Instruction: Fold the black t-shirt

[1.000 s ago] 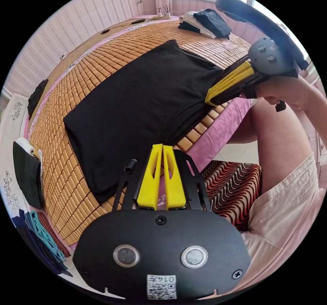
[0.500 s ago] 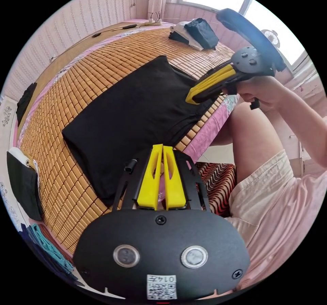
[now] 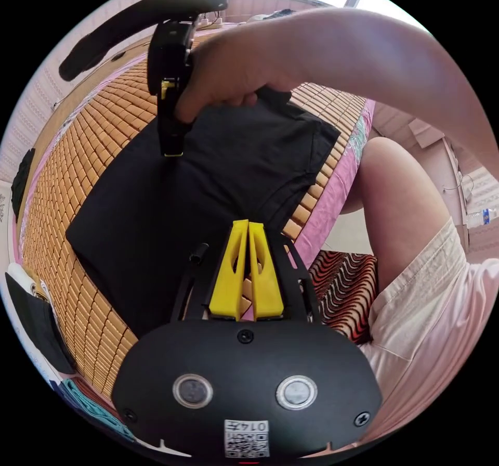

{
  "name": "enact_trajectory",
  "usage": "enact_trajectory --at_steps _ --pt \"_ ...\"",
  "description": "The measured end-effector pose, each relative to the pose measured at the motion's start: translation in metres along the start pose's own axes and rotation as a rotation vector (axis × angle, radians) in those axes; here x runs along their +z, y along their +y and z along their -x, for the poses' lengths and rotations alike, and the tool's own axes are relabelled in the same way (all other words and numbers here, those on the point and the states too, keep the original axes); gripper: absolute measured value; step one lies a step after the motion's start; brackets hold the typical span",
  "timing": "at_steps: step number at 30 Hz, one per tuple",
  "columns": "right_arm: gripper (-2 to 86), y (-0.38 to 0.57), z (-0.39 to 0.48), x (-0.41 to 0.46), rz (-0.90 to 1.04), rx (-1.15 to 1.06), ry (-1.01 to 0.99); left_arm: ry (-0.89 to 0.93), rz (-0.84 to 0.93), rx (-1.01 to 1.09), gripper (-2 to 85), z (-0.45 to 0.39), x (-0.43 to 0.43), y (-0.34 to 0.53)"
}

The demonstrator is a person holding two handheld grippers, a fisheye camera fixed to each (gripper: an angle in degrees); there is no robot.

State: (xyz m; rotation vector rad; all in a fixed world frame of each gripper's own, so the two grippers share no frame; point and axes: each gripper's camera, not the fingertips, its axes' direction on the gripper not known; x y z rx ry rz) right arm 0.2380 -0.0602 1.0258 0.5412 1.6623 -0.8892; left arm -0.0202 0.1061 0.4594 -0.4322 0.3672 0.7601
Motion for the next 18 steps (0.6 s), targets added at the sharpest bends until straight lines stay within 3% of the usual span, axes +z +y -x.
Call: enact_trajectory --at_steps 6,12,18 --pt "-0.8 -0.036 -0.034 -0.022 -0.017 0.024 -0.035 0.052 -0.008 -0.027 -1.0 0.011 0.008 -0.004" --pt "-0.8 -0.069 -0.074 -0.032 0.082 0.03 -0.128 0.06 -0.035 -0.042 -1.0 0.016 0.015 -0.004" --pt "-0.6 -0.075 -0.105 -0.039 0.049 0.1 -0.087 0.037 -0.034 -0.029 -1.0 0.017 0.021 -0.006"
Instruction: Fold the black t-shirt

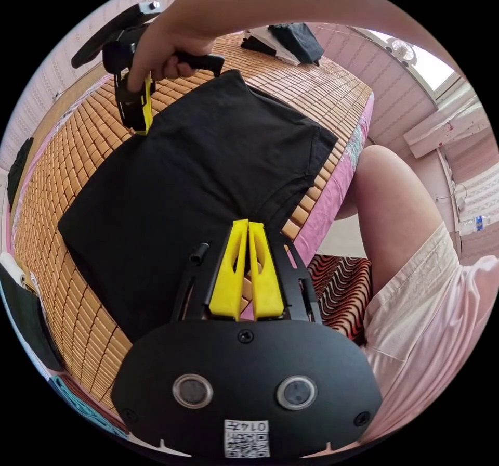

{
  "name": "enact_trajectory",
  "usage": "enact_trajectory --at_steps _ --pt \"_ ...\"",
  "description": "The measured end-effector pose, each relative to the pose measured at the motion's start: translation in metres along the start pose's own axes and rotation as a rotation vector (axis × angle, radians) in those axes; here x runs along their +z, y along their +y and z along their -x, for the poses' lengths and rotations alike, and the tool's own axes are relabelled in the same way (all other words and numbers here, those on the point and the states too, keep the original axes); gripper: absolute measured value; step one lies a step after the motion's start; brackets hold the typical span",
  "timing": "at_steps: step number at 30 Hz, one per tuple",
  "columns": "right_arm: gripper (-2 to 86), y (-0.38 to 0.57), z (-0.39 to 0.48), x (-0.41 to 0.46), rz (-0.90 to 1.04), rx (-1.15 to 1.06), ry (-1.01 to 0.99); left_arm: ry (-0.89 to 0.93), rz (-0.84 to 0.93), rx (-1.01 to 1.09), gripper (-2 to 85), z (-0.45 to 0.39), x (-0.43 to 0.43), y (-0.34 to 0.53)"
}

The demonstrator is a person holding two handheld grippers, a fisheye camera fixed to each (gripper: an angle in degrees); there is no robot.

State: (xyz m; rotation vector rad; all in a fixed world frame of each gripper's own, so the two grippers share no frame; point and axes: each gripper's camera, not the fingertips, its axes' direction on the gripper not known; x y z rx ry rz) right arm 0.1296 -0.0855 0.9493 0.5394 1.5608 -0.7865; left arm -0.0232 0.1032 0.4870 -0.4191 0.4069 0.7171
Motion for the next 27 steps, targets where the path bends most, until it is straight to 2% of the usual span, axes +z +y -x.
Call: enact_trajectory --at_steps 2,5,7,9,13,18,22,27 --pt "-0.7 0.012 -0.005 -0.01 -0.027 0.007 -0.002 0.011 -0.001 0.006 -0.9 0.003 0.002 0.0" --pt "-0.7 0.08 -0.014 -0.049 -0.276 0.071 0.028 0.04 -0.001 0.008 -0.8 0.009 0.004 -0.001" --pt "-0.8 0.159 -0.028 -0.071 -0.401 0.133 -0.033 0.036 -0.003 -0.011 -0.4 0.013 0.005 -0.001" --pt "-0.8 0.225 -0.04 -0.076 -0.431 0.192 -0.044 0.027 0.004 -0.021 0.2 0.014 0.005 -0.001" --pt "-0.7 0.37 -0.077 -0.07 -0.39 0.361 -0.074 0.039 -0.044 -0.03 1.7 0.013 -0.01 0.0" --pt "2.3 0.494 -0.111 -0.071 -0.401 0.504 -0.137 0.061 -0.117 -0.006 4.5 0.002 -0.032 -0.002" --pt "7.7 0.538 -0.136 -0.066 -0.358 0.571 -0.179 0.047 -0.153 0.044 7.3 -0.014 -0.035 -0.01" --pt "8.5 0.56 -0.156 -0.067 -0.325 0.567 -0.197 0.086 -0.183 0.094 10.7 -0.028 -0.025 -0.025"
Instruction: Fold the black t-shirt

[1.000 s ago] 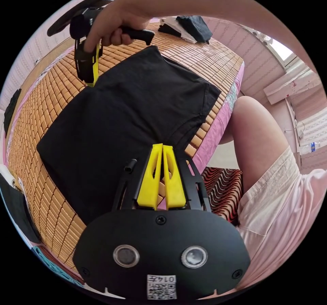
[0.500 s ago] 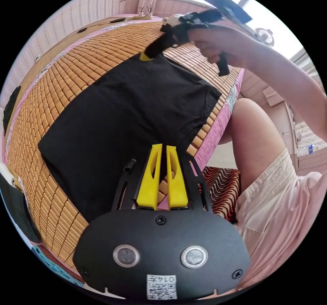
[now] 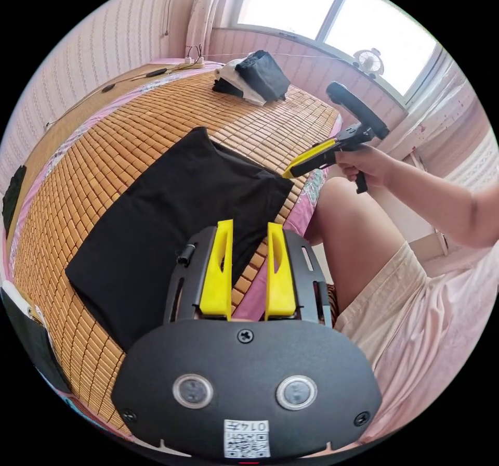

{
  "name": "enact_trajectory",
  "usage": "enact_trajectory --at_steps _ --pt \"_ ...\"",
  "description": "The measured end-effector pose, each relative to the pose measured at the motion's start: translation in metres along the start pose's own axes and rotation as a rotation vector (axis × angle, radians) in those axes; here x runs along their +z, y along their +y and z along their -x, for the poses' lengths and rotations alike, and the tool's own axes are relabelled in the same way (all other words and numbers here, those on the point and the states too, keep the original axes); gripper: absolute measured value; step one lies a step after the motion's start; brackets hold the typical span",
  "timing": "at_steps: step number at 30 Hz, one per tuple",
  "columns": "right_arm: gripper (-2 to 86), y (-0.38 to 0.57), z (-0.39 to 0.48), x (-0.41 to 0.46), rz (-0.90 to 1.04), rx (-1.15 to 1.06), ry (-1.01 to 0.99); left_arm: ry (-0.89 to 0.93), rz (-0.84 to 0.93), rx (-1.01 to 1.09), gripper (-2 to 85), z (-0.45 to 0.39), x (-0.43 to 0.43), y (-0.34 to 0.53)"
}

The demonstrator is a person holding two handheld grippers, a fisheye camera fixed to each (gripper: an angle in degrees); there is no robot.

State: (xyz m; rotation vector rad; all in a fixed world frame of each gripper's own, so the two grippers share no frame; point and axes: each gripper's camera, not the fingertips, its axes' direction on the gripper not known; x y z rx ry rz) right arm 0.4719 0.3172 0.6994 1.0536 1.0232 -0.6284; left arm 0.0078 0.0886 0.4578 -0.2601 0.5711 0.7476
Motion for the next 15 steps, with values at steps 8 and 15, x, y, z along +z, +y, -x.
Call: enact_trajectory --at_steps 8,15 --pt "10.8 0.016 -0.033 -0.04 -0.011 -0.035 0.083 0.043 -0.009 0.062 13.1 -0.012 0.032 -0.015" --pt "4.5 0.036 -0.086 -0.072 0.029 -0.027 -0.161 0.043 0.026 0.103 14.8 -0.021 0.062 -0.032"
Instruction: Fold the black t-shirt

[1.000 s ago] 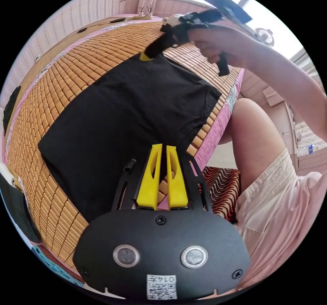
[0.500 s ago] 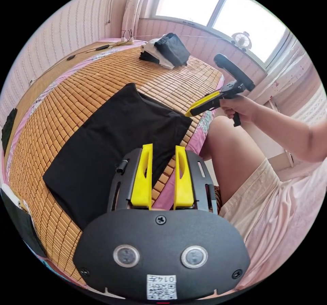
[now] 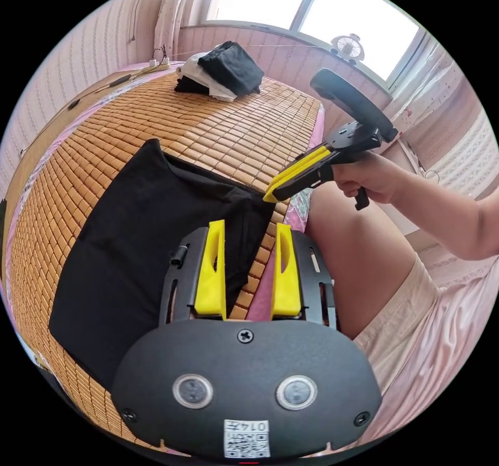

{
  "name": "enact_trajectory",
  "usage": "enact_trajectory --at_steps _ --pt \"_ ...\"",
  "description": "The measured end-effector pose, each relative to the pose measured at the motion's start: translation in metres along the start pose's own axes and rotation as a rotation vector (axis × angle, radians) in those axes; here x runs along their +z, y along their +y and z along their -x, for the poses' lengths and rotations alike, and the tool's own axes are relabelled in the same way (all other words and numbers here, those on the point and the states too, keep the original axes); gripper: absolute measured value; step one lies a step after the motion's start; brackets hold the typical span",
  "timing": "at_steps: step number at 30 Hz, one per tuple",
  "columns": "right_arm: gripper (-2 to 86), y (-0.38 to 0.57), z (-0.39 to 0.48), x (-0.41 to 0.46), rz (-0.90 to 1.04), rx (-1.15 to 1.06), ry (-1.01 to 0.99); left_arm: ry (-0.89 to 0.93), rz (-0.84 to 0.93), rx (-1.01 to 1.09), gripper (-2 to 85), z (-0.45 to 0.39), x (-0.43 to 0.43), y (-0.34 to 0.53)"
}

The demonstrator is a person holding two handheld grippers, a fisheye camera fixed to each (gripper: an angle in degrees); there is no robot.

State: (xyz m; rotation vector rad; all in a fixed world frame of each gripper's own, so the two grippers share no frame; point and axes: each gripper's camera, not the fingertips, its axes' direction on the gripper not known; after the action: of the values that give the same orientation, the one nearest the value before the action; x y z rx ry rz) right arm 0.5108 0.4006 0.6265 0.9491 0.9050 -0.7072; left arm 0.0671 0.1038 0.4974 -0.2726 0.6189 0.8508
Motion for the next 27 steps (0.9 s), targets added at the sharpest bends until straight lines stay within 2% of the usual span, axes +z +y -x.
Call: enact_trajectory --at_steps 6,9,10,13,15,17,19,21,24,27 --pt "1.1 0.029 -0.033 -0.074 -0.11 -0.007 -0.265 -0.004 -0.015 0.048 17.5 -0.012 0.016 -0.006" --pt "0.9 0.043 -0.044 -0.106 -0.153 -0.023 -0.424 -0.044 -0.038 -0.003 10.9 -0.012 0.012 -0.003" --pt "1.0 0.048 -0.046 -0.117 -0.17 -0.027 -0.443 -0.046 -0.037 -0.024 6.4 -0.011 0.009 0.0" --pt "1.7 0.07 -0.071 -0.144 -0.282 0.008 -0.465 0.016 -0.035 -0.056 1.5 -0.008 -0.002 0.013" --pt "3.6 0.083 -0.096 -0.147 -0.307 0.095 -0.427 0.034 -0.063 -0.049 0.6 -0.011 -0.012 0.026" --pt "9.2 0.094 -0.118 -0.142 -0.309 0.174 -0.444 0.045 -0.078 -0.05 0.2 -0.014 -0.022 0.038" --pt "17.0 0.106 -0.137 -0.127 -0.316 0.265 -0.546 0.059 -0.098 -0.044 0.0 -0.019 -0.036 0.054" --pt "20.3 0.113 -0.145 -0.116 -0.333 0.313 -0.612 0.083 -0.107 -0.051 0.0 -0.022 -0.046 0.065" --pt "20.5 0.119 -0.154 -0.106 -0.429 0.382 -0.686 0.097 -0.116 -0.026 0.0 -0.029 -0.059 0.081" --pt "16.1 0.11 -0.155 -0.105 -0.488 0.415 -0.638 0.093 -0.122 -0.005 -0.2 -0.035 -0.072 0.095"
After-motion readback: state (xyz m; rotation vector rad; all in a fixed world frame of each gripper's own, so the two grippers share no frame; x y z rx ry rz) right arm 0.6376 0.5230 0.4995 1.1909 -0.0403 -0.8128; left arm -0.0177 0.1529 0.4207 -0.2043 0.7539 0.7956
